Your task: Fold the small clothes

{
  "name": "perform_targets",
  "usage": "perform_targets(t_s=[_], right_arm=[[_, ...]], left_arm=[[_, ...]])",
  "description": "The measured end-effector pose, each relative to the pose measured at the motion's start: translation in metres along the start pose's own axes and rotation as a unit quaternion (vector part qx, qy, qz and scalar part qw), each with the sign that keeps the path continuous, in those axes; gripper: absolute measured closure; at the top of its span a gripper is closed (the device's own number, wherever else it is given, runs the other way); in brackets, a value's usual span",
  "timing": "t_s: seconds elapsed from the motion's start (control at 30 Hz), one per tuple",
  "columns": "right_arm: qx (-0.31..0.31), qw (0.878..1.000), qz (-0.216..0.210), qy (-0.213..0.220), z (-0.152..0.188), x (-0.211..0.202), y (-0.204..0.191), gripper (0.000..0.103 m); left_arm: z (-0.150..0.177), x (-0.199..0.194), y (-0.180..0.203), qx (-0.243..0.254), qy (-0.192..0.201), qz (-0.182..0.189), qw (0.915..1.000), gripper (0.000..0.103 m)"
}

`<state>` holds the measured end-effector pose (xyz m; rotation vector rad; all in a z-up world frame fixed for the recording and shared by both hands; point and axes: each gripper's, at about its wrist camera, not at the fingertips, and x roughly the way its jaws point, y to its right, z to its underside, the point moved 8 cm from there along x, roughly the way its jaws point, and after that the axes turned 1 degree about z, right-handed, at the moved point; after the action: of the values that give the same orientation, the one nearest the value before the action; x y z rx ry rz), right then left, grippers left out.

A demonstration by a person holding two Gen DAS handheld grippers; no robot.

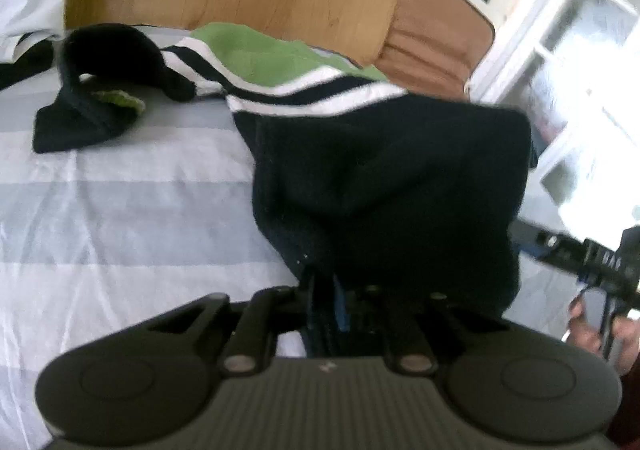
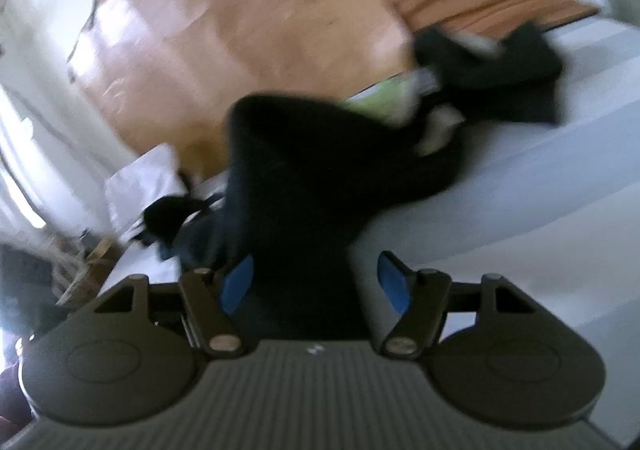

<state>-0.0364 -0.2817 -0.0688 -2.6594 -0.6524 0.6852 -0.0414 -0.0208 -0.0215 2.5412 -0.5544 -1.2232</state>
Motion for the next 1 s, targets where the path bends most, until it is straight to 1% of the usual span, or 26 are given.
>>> perform_targets(t_s=[0.03,0.07,0.1,0.13,0.17,0.2,0.27,0.33,0.4,0.43,0.47,0.53,0.6,0.63,0.67,0.7,0.73,0.77,0.8,0.83,0.87,0.9,0.93,1.0], right_arm=[[-0.003,1.000,-0.011,0.003,-0.003,0.005,-0.015,0.031],[-0.008,1.000,-0.029,0.007,-0.006,0.005,-0.022,0.031],[-0.013,0.998,-0.053,0.010,-0.009,0.011,-0.042,0.031],[-0.017,0.997,-0.070,0.011,-0.010,0.015,-0.059,0.031],[-0.027,0.996,-0.087,0.009,-0.010,0.021,-0.077,0.031],[-0.045,0.994,-0.099,0.003,-0.009,0.028,-0.095,0.031],[-0.076,0.991,-0.107,-0.008,-0.003,0.034,-0.111,0.032],[-0.089,0.992,-0.091,-0.017,0.003,0.039,-0.107,0.033],[-0.070,0.995,-0.068,-0.021,0.004,0.038,-0.090,0.038],[-0.057,0.996,-0.057,-0.022,0.003,0.034,-0.079,0.038],[-0.042,0.998,-0.036,-0.017,0.000,0.031,-0.067,0.038],[-0.029,0.999,-0.018,-0.006,-0.004,0.021,-0.052,0.038],[-0.034,0.999,0.017,0.007,-0.008,0.020,-0.040,0.038],[-0.035,0.999,0.034,0.010,-0.006,0.023,-0.041,0.038],[-0.037,0.998,0.047,0.008,-0.007,0.027,-0.036,0.038],[-0.037,0.998,0.053,0.004,-0.007,0.035,-0.033,0.037],[-0.045,0.998,0.051,0.009,-0.008,0.043,-0.036,0.037],[-0.055,0.997,0.052,0.011,-0.004,0.040,-0.033,0.038],[-0.072,0.996,0.057,0.012,-0.003,0.050,-0.037,0.046],[-0.085,0.995,0.056,0.011,-0.001,0.057,-0.041,0.057],[-0.092,0.995,0.045,0.004,0.001,0.062,-0.042,0.081],[-0.087,0.996,0.031,-0.005,0.000,0.069,-0.047,0.086],[-0.084,0.996,0.029,-0.003,-0.003,0.067,-0.051,0.087],[-0.101,0.994,0.035,0.015,-0.015,0.049,-0.056,0.088]], left_arm=[[-0.005,-0.008,-0.006,-0.008,0.015,-0.004,0.9998,0.096],[-0.014,-0.020,-0.015,-0.017,0.039,-0.018,0.9989,0.096],[-0.022,-0.035,-0.028,-0.028,0.067,-0.032,0.9968,0.096],[-0.032,-0.051,-0.041,-0.045,0.096,-0.048,0.9932,0.096],[-0.040,-0.065,-0.056,-0.068,0.117,-0.058,0.9890,0.096],[-0.045,-0.078,-0.072,-0.093,0.130,-0.066,0.9849,0.096],[-0.047,-0.088,-0.092,-0.117,0.137,-0.090,0.9795,0.096],[-0.043,-0.086,-0.103,-0.127,0.127,-0.102,0.9784,0.096],[-0.037,-0.077,-0.112,-0.138,0.113,-0.100,0.9789,0.096],[-0.037,-0.071,-0.114,-0.143,0.109,-0.099,0.9787,0.096],[-0.035,-0.068,-0.118,-0.146,0.106,-0.097,0.9788,0.096],[-0.033,-0.062,-0.122,-0.153,0.103,-0.094,0.9783,0.096],[-0.034,-0.059,-0.125,-0.158,0.100,-0.091,0.9781,0.096],[-0.033,-0.058,-0.127,-0.158,0.099,-0.090,0.9784,0.096],[-0.034,-0.057,-0.128,-0.158,0.097,-0.088,0.9786,0.096],[-0.034,-0.057,-0.131,-0.156,0.096,-0.086,0.9794,0.096],[-0.034,-0.058,-0.131,-0.156,0.096,-0.085,0.9794,0.096],[-0.032,-0.059,-0.129,-0.156,0.098,-0.086,0.9791,0.096],[-0.032,-0.060,-0.129,-0.155,0.098,-0.086,0.9793,0.096],[-0.032,-0.061,-0.128,-0.155,0.098,-0.086,0.9793,0.095],[-0.032,-0.062,-0.128,-0.152,0.098,-0.085,0.9798,0.095],[-0.032,-0.063,-0.127,-0.151,0.098,-0.085,0.9800,0.095],[-0.032,-0.065,-0.126,-0.146,0.097,-0.083,0.9809,0.096],[-0.031,-0.070,-0.120,-0.132,0.097,-0.075,0.9837,0.096]])
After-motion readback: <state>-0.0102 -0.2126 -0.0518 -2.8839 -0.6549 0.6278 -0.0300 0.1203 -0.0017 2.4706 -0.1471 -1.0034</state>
